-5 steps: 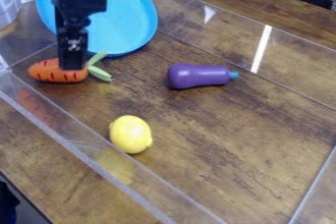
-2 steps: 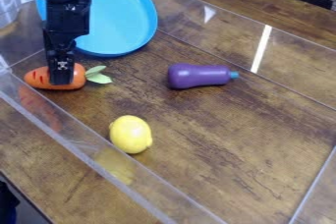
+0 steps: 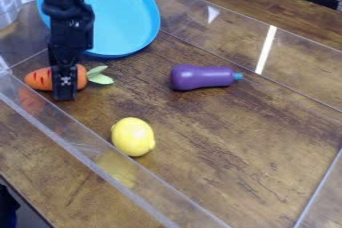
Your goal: Put the carrot on the blue tray
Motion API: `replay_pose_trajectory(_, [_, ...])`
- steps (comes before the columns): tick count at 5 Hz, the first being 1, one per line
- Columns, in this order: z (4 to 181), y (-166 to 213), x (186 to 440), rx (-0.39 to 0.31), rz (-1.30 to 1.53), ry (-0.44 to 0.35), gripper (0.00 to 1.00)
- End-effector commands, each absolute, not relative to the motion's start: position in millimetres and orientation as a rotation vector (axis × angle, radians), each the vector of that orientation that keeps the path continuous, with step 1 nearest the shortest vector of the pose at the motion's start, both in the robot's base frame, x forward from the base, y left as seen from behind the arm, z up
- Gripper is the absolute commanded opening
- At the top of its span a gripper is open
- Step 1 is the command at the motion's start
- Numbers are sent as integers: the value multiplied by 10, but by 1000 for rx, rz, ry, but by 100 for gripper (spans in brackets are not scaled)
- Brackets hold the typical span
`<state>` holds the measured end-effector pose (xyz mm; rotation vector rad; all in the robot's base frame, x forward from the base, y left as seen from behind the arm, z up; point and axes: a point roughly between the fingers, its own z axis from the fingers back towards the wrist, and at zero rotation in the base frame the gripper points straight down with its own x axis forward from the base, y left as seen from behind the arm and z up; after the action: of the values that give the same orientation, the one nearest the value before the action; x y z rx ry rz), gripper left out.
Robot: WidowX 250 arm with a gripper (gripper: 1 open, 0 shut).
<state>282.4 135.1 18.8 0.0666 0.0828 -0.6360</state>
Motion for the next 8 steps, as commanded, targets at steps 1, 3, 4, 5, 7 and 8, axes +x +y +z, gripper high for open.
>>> replay_pose_trajectory(1, [287, 1608, 2829, 101, -622, 43, 100])
replay_pose_trajectory(3, [287, 1810, 2826, 111, -609, 17, 100])
replay_pose_trajectory(4, [291, 1863, 2844, 114, -596, 18, 0])
replay_pose_trajectory(5, [289, 1862, 2837, 116, -599, 17, 0])
replay_pose_trajectory(7, [331, 1759, 2894, 115, -637, 15, 0])
replay_pose_trajectory(8, [382, 1718, 2887, 114, -680, 14, 0])
